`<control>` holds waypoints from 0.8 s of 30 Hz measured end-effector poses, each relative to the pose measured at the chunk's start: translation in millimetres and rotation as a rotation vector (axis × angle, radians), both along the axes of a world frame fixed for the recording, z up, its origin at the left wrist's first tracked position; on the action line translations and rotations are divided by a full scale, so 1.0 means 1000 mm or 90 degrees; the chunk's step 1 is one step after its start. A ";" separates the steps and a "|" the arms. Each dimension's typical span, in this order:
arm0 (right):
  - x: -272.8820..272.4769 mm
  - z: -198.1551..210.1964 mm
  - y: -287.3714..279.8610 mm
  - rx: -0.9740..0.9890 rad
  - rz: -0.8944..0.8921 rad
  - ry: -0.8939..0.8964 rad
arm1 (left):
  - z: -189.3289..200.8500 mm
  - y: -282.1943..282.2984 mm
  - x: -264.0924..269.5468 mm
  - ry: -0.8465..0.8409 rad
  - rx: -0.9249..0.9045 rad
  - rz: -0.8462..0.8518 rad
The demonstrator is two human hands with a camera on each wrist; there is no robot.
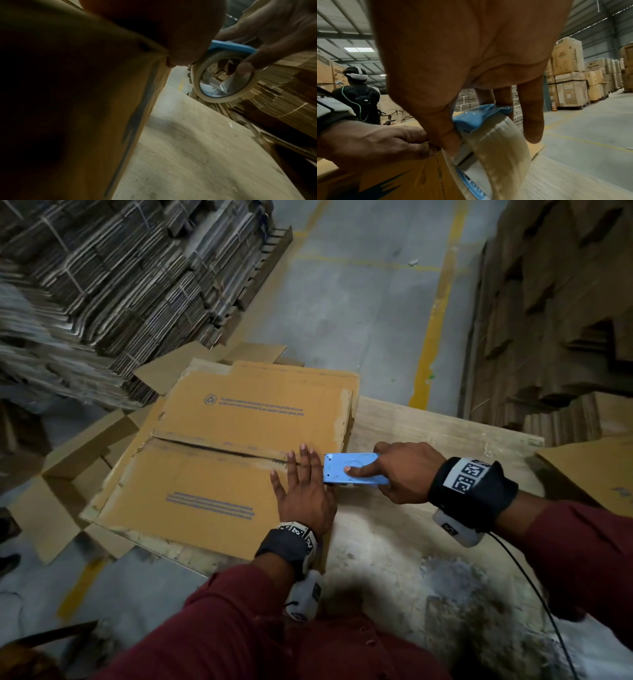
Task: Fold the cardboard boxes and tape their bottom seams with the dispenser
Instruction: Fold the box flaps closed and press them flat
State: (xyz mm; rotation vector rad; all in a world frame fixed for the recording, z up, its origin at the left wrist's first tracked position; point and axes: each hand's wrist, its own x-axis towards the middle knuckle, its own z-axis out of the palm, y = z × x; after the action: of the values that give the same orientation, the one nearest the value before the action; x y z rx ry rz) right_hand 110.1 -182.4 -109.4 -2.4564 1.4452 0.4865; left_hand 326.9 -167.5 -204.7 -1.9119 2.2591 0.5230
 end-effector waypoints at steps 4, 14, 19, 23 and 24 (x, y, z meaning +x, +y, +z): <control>-0.006 0.003 0.001 0.016 -0.029 -0.029 | 0.000 0.000 -0.002 0.004 0.030 0.018; -0.020 0.029 0.009 -0.028 0.000 0.014 | 0.004 0.001 -0.005 0.017 0.048 0.038; -0.025 0.031 0.016 -0.028 -0.018 0.020 | 0.003 0.000 -0.005 0.025 0.051 0.047; -0.036 0.039 0.021 -0.013 -0.036 0.026 | 0.004 0.002 -0.006 0.030 0.048 0.055; -0.043 0.042 0.023 -0.006 -0.043 0.027 | 0.003 0.002 -0.005 0.029 0.048 0.055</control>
State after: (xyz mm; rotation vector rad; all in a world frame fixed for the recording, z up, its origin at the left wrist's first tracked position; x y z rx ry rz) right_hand 66.6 -159.7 -67.4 -2.4090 1.5448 0.5223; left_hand 321.5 -165.9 -201.4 -1.9865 2.1594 0.6599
